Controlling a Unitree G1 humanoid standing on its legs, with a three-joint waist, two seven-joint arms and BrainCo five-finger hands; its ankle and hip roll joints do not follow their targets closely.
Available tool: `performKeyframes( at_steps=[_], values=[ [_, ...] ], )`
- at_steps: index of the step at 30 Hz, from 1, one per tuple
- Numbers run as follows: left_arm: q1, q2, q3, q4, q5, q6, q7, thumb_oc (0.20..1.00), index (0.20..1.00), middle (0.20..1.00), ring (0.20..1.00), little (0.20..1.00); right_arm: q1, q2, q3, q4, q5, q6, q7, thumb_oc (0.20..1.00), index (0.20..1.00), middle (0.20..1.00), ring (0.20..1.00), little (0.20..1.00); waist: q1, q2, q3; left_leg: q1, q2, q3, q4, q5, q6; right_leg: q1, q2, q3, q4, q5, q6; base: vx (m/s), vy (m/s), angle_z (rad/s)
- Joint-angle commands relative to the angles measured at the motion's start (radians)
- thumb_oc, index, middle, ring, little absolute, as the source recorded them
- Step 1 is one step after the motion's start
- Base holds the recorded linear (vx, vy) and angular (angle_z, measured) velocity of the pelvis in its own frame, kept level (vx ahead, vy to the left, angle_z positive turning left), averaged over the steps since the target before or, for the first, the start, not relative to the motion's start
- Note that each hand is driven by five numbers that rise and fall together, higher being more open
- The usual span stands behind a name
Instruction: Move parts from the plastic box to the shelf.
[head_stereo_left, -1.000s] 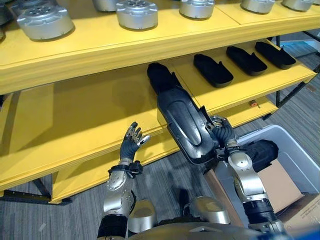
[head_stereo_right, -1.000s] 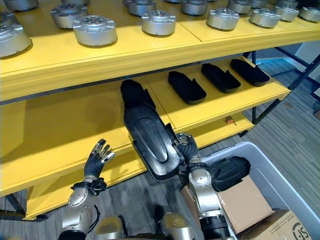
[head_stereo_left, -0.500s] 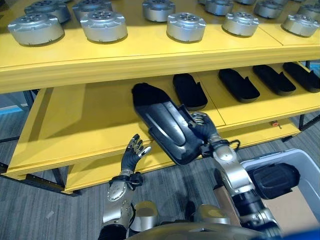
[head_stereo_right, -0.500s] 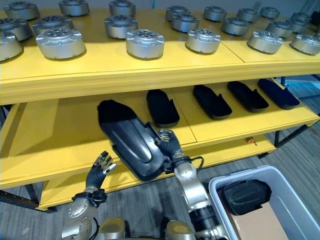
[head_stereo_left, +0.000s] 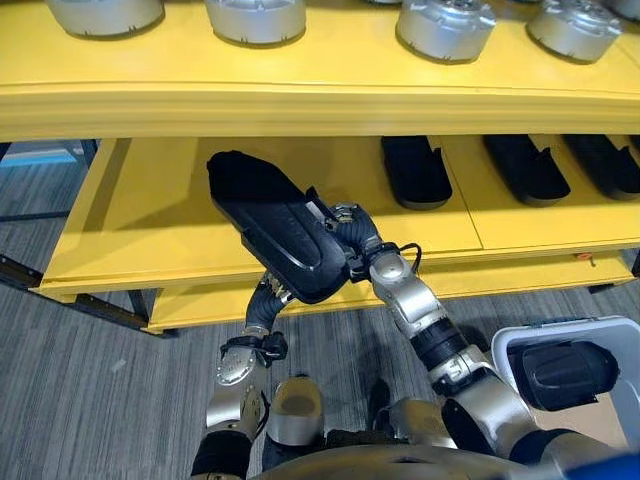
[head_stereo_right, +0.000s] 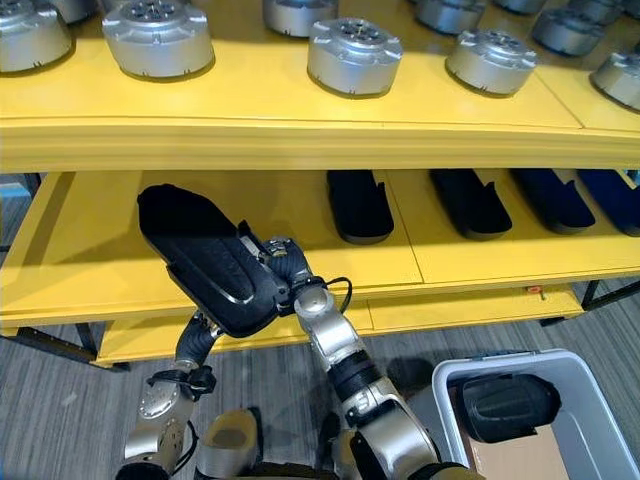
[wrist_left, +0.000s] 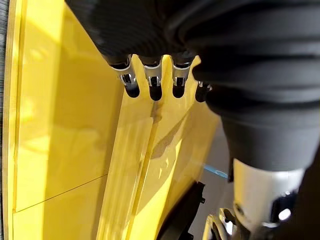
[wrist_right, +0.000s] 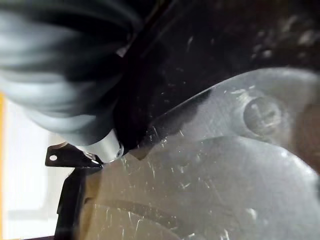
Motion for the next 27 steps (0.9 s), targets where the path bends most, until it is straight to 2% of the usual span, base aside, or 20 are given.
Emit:
performKeyframes(
  at_steps=[1, 7, 13, 22, 27],
  values=[
    [-0.012, -0.007, -0.042, -0.130, 0.002, -0.016, -0.018, 1.000, 1.000, 1.000, 1.000, 1.000, -0.158, 0.086, -0.099, -0.068, 0.059, -0.076, -0.040, 0.200, 0.200, 0.200, 0.200, 0.200, 0.016, 0.030, 0.032, 0.186, 0.012, 0.041, -0.265, 0.241, -0.028, 0.016, -0.107, 0.013, 0.057, -0.017, 0.021, -0.02, 0.042, 0.08],
    [-0.037, -0.010, -0.073, -0.144, -0.003, 0.006, 0.008, 1.000, 1.000, 1.000, 1.000, 1.000, -0.321, 0.063, -0.181, 0.055, 0.115, -0.094, -0.082, 0.200, 0.200, 0.200, 0.200, 0.200, 0.031, 0.048, 0.032, 0.125, 0.006, 0.037, -0.224, 0.237, -0.034, -0.043, -0.124, 0.009, 0.095, -0.012, 0.017, -0.03, 0.050, 0.00],
    [-0.041, -0.011, -0.150, -0.193, -0.014, 0.051, 0.042, 1.000, 1.000, 1.000, 1.000, 1.000, -0.562, -0.017, -0.249, 0.241, 0.212, -0.132, -0.136, 0.200, 0.200, 0.200, 0.200, 0.200, 0.066, 0.063, 0.032, 0.024, -0.004, 0.025, -0.123, 0.222, -0.047, -0.128, -0.154, 0.017, 0.176, 0.001, 0.021, -0.05, 0.068, 0.00],
    [-0.045, -0.012, -0.218, -0.209, -0.014, 0.085, 0.062, 1.000, 1.000, 1.000, 1.000, 1.000, -0.729, -0.133, -0.218, 0.415, 0.272, -0.172, -0.162, 0.200, 0.200, 0.200, 0.200, 0.200, 0.092, 0.080, 0.032, -0.104, -0.009, -0.001, -0.008, 0.218, -0.046, -0.219, -0.184, 0.037, 0.267, 0.012, 0.026, -0.04, 0.057, 0.04],
    [-0.060, -0.009, -0.230, -0.210, -0.015, 0.098, 0.072, 1.000, 1.000, 1.000, 1.000, 1.000, -0.786, -0.161, -0.201, 0.444, 0.296, -0.179, -0.164, 0.200, 0.200, 0.200, 0.200, 0.200, 0.102, 0.084, 0.032, -0.200, -0.008, -0.022, 0.067, 0.216, -0.044, -0.295, -0.195, 0.051, 0.338, 0.009, 0.029, -0.07, 0.041, 0.10]
  ],
)
